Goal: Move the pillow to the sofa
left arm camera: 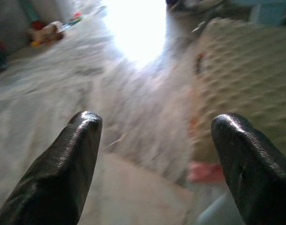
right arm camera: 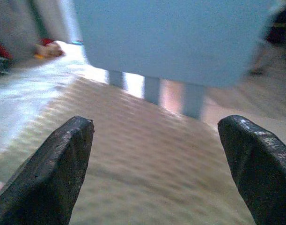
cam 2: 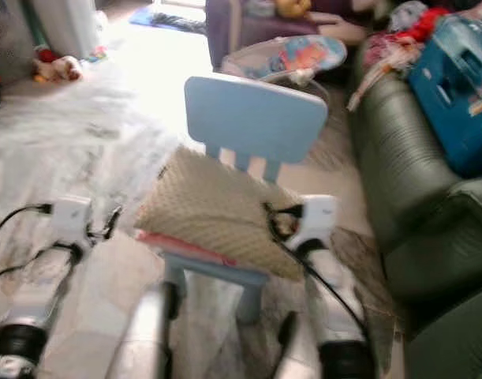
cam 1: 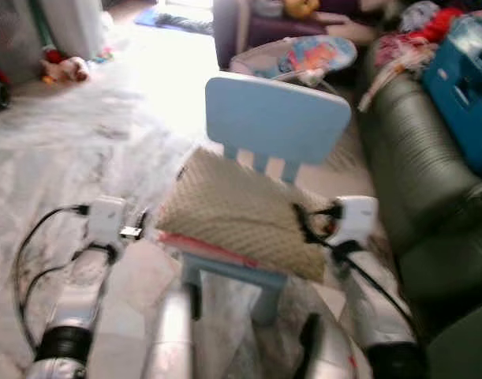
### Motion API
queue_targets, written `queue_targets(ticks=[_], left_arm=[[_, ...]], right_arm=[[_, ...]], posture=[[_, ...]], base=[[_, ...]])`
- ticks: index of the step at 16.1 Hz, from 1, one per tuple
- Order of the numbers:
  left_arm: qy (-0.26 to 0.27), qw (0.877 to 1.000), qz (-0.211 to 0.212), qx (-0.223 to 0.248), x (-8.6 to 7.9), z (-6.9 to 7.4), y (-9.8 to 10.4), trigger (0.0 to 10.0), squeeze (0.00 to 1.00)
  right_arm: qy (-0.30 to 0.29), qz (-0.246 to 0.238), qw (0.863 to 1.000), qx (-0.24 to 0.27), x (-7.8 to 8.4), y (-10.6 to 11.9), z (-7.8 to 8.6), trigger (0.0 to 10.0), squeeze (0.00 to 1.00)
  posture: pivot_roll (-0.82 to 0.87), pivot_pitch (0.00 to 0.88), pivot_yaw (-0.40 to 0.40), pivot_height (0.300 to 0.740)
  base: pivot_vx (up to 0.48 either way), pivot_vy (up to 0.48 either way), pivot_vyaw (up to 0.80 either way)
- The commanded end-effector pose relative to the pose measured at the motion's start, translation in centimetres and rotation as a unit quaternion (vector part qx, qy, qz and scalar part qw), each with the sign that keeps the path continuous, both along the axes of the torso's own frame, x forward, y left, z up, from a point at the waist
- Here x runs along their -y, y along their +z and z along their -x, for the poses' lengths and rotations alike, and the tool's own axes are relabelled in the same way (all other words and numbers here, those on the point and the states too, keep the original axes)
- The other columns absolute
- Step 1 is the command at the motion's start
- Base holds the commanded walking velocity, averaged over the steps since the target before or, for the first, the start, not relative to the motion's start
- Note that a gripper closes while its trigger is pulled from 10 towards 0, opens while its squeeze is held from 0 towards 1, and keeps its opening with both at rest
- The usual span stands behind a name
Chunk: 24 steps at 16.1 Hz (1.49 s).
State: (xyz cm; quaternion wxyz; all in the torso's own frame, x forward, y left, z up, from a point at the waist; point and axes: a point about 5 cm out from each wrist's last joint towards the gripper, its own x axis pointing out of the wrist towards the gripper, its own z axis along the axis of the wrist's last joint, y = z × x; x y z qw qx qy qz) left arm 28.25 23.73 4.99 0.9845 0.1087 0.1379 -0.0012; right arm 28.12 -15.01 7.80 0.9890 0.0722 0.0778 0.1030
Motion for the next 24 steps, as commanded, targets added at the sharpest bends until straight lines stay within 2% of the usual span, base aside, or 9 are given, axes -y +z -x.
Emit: queue_targets(ticks=[1, 5, 10, 14, 17, 20, 21, 22, 24], left_arm=[[-0.018, 1.0, 0.002, 0.013, 0.9, -0.7, 0.5, 10.0, 0.0], [-0.059, 0.998, 0.009, 0.015, 2.0, -1.6, 1.1, 10.0, 0.0], [-0.083, 0.996, 0.013, -0.001, 2.8, -1.4, 0.5, 10.0, 0.0], [-0.095, 0.995, 0.025, 0.012, 3.0, -1.4, 0.9, 10.0, 0.0], [-0.094, 0.995, 0.027, 0.025, 3.5, -2.4, 1.5, 10.0, 0.0], [-0.082, 0.996, 0.027, 0.031, 3.6, -3.5, 1.8, 10.0, 0.0], [-0.076, 0.997, 0.021, 0.027, 3.5, -3.6, 1.8, 10.0, 0.07], [-0.078, 0.996, 0.03, 0.031, 3.4, -3.5, 1.9, 10.0, 1.0], [-0.072, 0.996, 0.029, 0.034, 2.9, -3.8, 2.2, 10.0, 1.0]], right_arm=[[-0.015, 0.005, 1.0, 0.01, 0.9, 0.8, -0.2, 10.0, 0.0], [-0.087, 0.009, 0.996, -0.004, 2.4, 0.6, 0.5, 10.0, 0.0], [-0.083, 0.005, 0.996, -0.033, 2.1, -0.2, 1.3, 10.0, 0.0], [-0.083, 0.01, 0.994, -0.077, 2.0, -1.1, 1.8, 10.0, 0.0], [-0.082, 0.028, 0.99, -0.111, 2.3, -1.5, 1.1, 10.0, 0.0], [-0.039, 0.028, 0.989, -0.142, 1.7, -2.0, -0.3, 10.0, 0.0], [-0.037, 0.026, 0.988, -0.145, 1.5, -2.1, -0.9, 10.0, 1.0], [-0.038, 0.02, 0.987, -0.153, 1.4, -2.3, -1.2, 10.0, 1.0], [-0.036, 0.022, 0.986, -0.161, 1.1, -2.6, -1.9, 10.0, 1.0]], posture=[[0.0, 0.0, -0.073, 0.545], [-0.02, 0.0, -0.061, 0.545], [-0.02, 0.0, -0.063, 0.496], [-0.02, 0.01, -0.072, 0.491], [-0.03, 0.043, -0.081, 0.491], [-0.04, 0.082, -0.085, 0.491], [-0.05, 0.101, -0.083, 0.491], [-0.05, 0.111, -0.082, 0.491], [-0.04, 0.136, -0.079, 0.491]], base=[[0.0, 0.0, 0.74], [0.0, 0.0, 0.0], [0.0, 0.0, 0.0], [0.0, 0.0, 0.0], [0.0, 0.0, 0.0], [0.0, 0.0, 0.0], [0.0, 0.0, 0.0], [0.0, 0.0, 0.0], [0.0, 0.0, 0.0]])
